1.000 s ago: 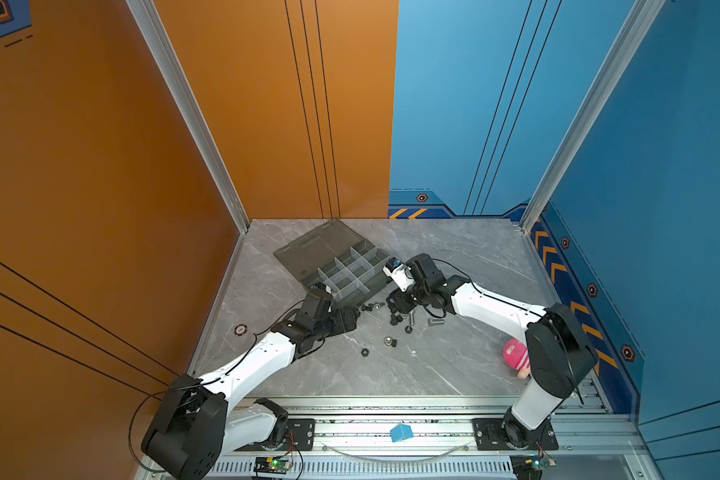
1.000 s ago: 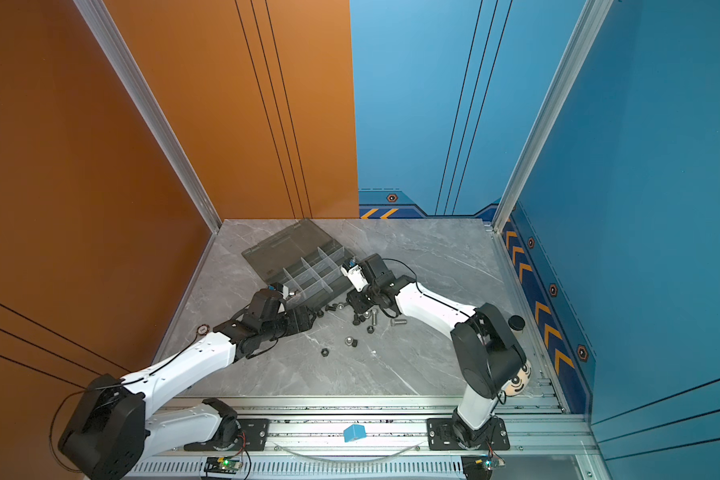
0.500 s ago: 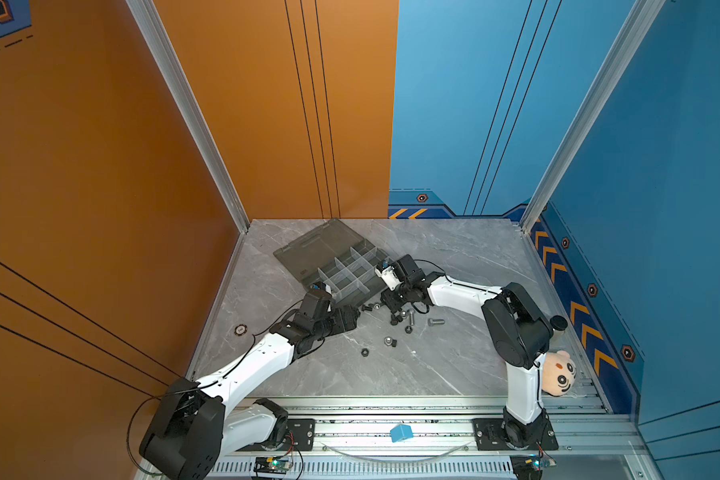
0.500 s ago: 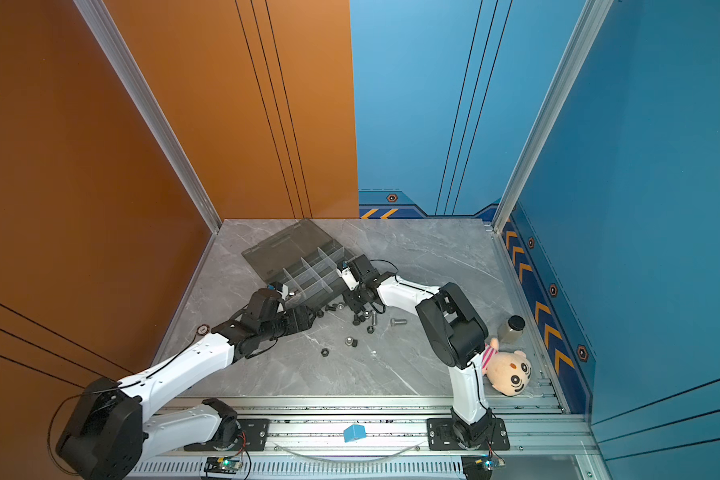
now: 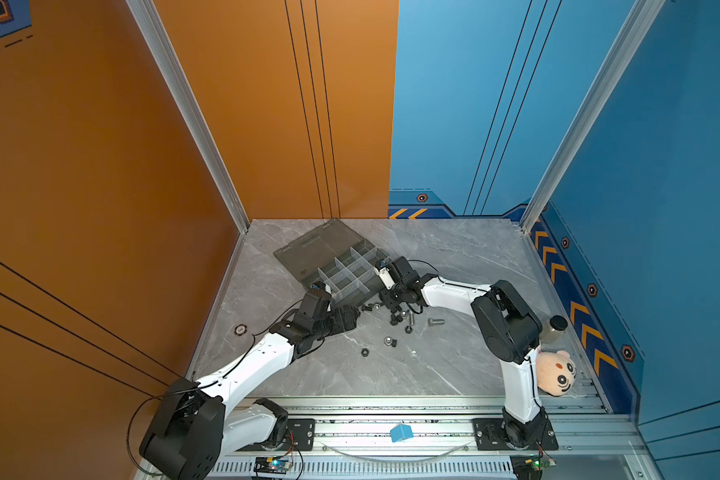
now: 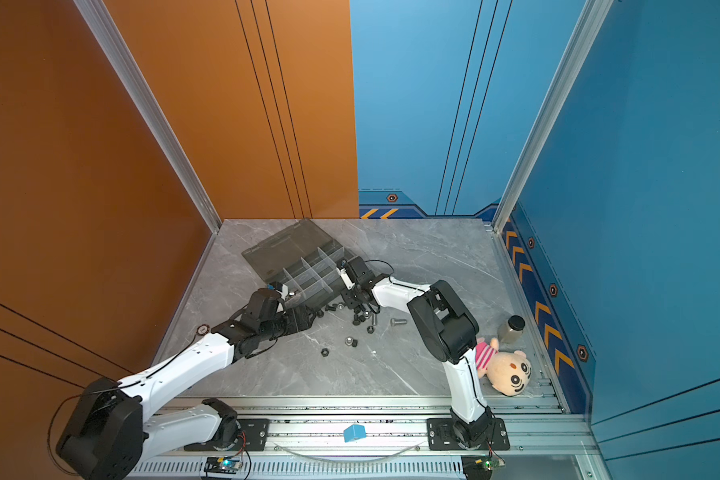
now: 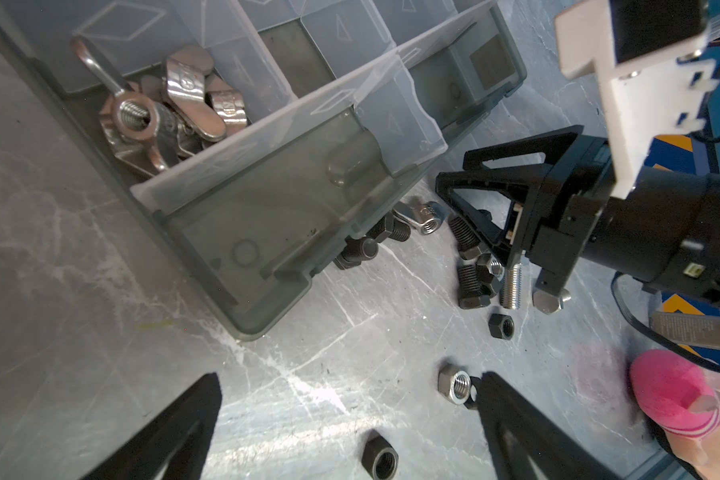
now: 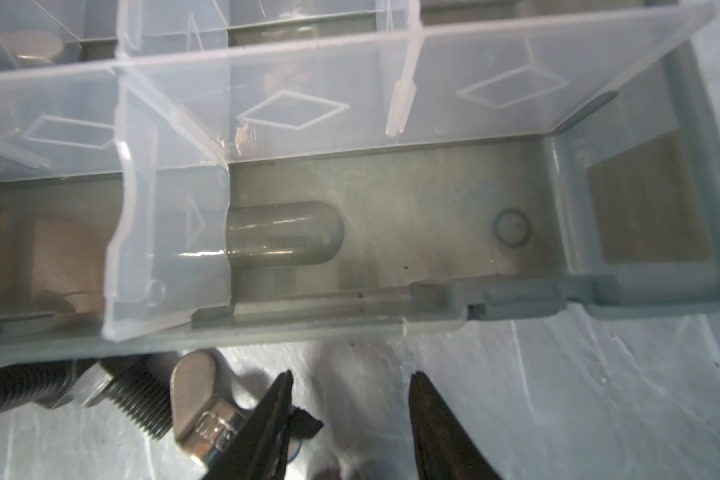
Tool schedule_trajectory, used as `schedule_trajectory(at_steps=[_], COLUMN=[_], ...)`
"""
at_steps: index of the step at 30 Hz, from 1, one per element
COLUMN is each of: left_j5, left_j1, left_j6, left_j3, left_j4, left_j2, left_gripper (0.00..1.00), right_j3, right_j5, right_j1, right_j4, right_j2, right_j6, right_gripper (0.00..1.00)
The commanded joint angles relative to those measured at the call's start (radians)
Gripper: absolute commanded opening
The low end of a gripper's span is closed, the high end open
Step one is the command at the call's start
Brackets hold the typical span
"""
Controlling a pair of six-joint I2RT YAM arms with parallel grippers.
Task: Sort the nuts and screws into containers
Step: 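Move the right gripper to another silver wing nut beside the box, then lower the right gripper around the silver wing nut beside the box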
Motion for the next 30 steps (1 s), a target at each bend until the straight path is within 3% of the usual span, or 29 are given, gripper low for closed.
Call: schedule_trajectory(at_steps=[1,18,30], left_j5=[0.016,0.005,0.012], left_j1=[0.012,0.026,0.028], left_j6=[0.02,0.016,0.012], left_j3=[-0.004,-0.026,-0.024], left_j4=[-0.023,-0.047,-0.045], left_j2=[-0.014,-0.076,-0.07], left_gripper=[0.98,0.98,0.98], right_j3=[0.031,-0.042,-0.08], right_j5=[0.027,0.008,-0.065], right_j1=[0.013,0.079,0.009], right_j4=[0.009,-0.103,-0.097], right_j2=[0.038,-0.034,-0.133], right_j6=[0.008,-0.09,0.031], right_gripper=[0.48,0.47,0.49])
